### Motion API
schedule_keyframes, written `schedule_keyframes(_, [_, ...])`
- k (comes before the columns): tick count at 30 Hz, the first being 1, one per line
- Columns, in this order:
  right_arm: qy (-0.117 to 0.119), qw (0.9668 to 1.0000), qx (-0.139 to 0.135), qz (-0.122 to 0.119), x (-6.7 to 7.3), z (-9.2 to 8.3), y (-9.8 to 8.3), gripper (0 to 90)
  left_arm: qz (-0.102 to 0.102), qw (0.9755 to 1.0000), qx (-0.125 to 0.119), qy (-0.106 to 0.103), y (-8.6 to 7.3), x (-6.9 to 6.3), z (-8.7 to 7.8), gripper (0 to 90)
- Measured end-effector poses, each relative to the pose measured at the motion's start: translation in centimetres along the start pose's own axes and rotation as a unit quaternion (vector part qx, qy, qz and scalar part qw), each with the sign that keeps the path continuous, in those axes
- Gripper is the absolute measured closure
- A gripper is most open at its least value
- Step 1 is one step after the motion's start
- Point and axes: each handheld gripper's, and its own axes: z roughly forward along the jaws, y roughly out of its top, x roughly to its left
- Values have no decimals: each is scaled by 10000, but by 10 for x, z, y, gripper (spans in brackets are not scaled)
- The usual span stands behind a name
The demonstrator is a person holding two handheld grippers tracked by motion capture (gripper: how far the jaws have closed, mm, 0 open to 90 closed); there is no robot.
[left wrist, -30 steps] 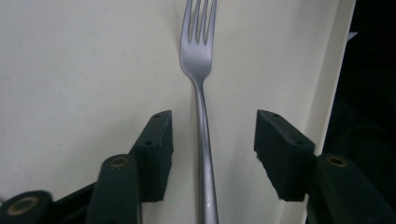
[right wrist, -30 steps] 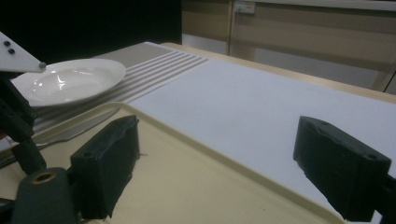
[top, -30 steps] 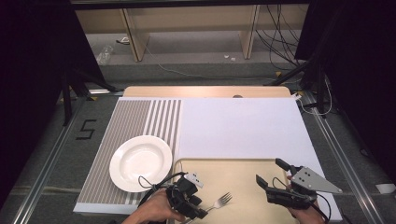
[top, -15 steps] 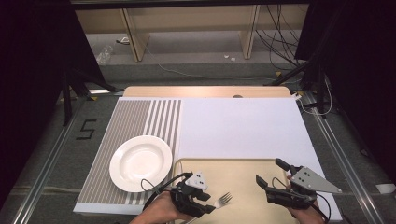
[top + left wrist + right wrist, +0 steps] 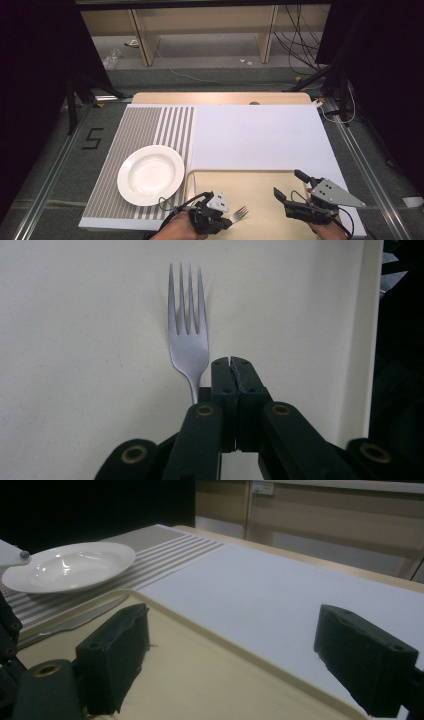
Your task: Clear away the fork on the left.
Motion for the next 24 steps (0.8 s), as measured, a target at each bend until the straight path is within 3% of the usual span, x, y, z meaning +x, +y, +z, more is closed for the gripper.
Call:
schedule_keyframes(15, [21, 10000, 6, -16, 0, 0, 0, 154, -2, 9998, 193, 110, -4, 3, 9, 894])
schedule_keyframes(24, [19, 10000, 17, -34, -1, -1, 0, 154, -88, 9990, 264, 356, -6, 9, 7, 894])
